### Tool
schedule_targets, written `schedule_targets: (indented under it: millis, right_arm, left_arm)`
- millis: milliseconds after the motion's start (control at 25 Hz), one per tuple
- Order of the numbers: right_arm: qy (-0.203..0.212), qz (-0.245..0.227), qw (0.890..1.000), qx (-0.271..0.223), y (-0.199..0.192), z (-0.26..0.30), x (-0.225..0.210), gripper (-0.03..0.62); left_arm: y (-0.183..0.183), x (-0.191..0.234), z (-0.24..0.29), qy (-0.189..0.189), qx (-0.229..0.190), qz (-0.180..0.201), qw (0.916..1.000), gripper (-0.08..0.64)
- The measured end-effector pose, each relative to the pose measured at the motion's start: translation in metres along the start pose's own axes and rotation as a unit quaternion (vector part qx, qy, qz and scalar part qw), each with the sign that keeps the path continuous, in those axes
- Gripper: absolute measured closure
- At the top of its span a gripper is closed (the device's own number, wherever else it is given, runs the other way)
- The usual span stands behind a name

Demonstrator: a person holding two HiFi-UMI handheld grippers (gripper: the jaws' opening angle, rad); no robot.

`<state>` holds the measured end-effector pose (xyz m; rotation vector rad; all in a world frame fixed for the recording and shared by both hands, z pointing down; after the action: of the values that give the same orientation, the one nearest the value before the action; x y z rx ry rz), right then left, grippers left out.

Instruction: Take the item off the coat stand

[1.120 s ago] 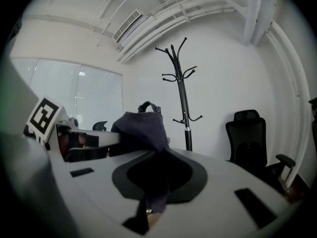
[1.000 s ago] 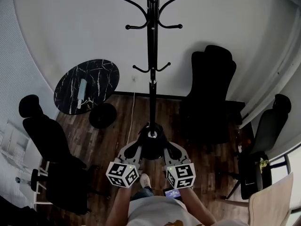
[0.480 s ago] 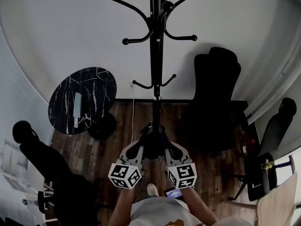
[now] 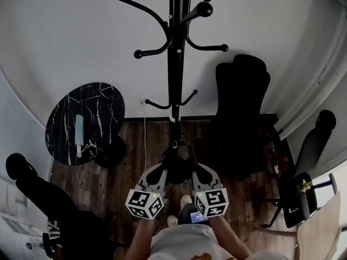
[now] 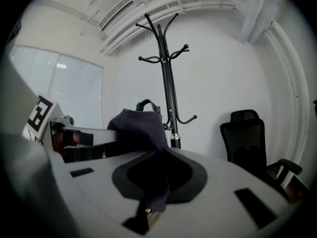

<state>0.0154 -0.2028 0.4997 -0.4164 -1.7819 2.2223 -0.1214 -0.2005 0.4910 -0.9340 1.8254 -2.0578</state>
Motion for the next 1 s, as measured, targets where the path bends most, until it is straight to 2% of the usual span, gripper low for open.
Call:
schedule_targets:
  millis: [320,560,1000]
  right_arm:
    - [-0.002,0.01,1.0,0.004,-0.008,0.012,-0.007,0.554]
    - [-0.003,0.016,1.0,0.002,-0.007,0.017,-0.01,0.554]
    - [-0.001,0.02,1.0,0.017,-0.014,0.036,-0.022,0.554]
  left_arm:
    - [-0.005,0.008,0.012,-0.002,0.016,0.008,0.9998,0.534]
    - [-0.004,0.012,0.019,0.0,0.003,0.012,0.9999,0.534]
    - [-0.013,0.026,0.038,-0.004,0.022,-0.005,0.9997,0.534]
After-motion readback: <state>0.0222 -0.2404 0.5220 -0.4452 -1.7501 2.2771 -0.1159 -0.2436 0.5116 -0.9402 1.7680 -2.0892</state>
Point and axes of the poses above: the fingertips, and each gripper's own axes: z forward along the fingers, x to its left, y out of its top, the point moved 3 cm from there along -z, backward along the fingers, and after that the axes turned 6 degrees about -y, right-handed, at the moved point
